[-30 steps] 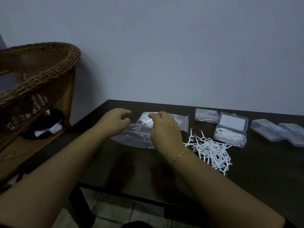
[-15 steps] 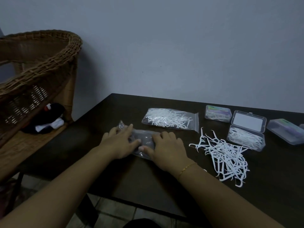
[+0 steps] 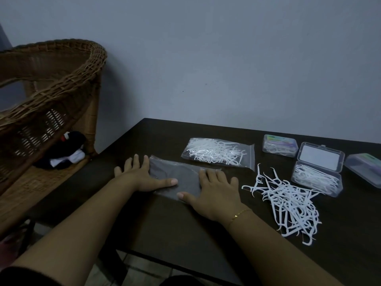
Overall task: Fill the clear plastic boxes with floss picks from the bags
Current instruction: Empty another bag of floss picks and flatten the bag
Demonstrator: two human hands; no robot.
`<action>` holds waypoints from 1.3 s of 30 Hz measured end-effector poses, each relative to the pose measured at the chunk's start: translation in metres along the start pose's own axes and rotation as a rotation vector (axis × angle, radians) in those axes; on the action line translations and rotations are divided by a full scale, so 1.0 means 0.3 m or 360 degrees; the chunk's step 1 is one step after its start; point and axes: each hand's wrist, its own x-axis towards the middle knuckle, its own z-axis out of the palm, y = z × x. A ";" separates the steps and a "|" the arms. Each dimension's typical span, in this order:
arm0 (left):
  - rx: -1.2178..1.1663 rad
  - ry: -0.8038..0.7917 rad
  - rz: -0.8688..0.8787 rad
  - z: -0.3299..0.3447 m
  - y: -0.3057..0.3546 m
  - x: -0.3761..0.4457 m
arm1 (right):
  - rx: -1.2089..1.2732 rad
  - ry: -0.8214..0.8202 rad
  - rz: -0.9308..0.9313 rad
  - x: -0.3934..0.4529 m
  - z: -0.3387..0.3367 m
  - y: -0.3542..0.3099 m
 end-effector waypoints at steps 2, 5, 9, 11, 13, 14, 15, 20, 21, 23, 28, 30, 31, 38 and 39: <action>-0.0017 0.0052 0.0010 0.003 0.003 -0.008 | 0.0054 0.0047 -0.0029 -0.005 0.000 0.005; -0.0033 0.0231 0.0034 0.004 0.009 -0.022 | 0.0172 0.0140 -0.0100 -0.019 -0.017 0.022; 0.0013 0.0395 0.0137 -0.022 0.048 -0.072 | 0.0194 0.0312 -0.0138 -0.049 -0.054 0.061; 0.0043 0.0452 0.0215 -0.035 0.083 -0.101 | 0.0188 0.0356 -0.0129 -0.071 -0.070 0.084; 0.0079 0.0504 0.0297 -0.044 0.127 -0.130 | 0.0189 0.0353 -0.0112 -0.095 -0.084 0.110; 0.0093 0.0522 0.0338 -0.047 0.149 -0.144 | 0.0190 0.0349 -0.0101 -0.106 -0.091 0.123; 0.0108 0.0537 0.0384 -0.047 0.176 -0.161 | 0.0186 0.0350 -0.0085 -0.122 -0.098 0.141; 0.0226 0.0637 0.0675 -0.029 0.304 -0.254 | 0.0162 0.0357 0.0033 -0.202 -0.123 0.249; 0.0247 0.0659 0.0747 -0.021 0.326 -0.271 | 0.0170 0.0361 0.0062 -0.217 -0.127 0.273; 0.0280 0.0643 0.0899 -0.004 0.372 -0.304 | 0.0203 0.0372 0.0139 -0.246 -0.134 0.324; 0.0361 0.0426 0.1138 0.028 0.485 -0.355 | 0.0220 0.0391 0.0336 -0.307 -0.135 0.465; 0.0358 0.0376 0.1162 0.041 0.514 -0.353 | 0.0201 0.0339 0.0391 -0.322 -0.132 0.515; 0.0323 0.0362 0.1165 0.047 0.532 -0.349 | 0.0188 0.0290 0.0409 -0.332 -0.131 0.541; -0.0036 0.0353 0.1149 0.068 0.626 -0.300 | 0.0316 0.0089 0.0273 -0.316 -0.147 0.632; -0.0099 0.0395 0.1133 0.072 0.640 -0.291 | 0.0330 0.0114 0.0218 -0.308 -0.153 0.636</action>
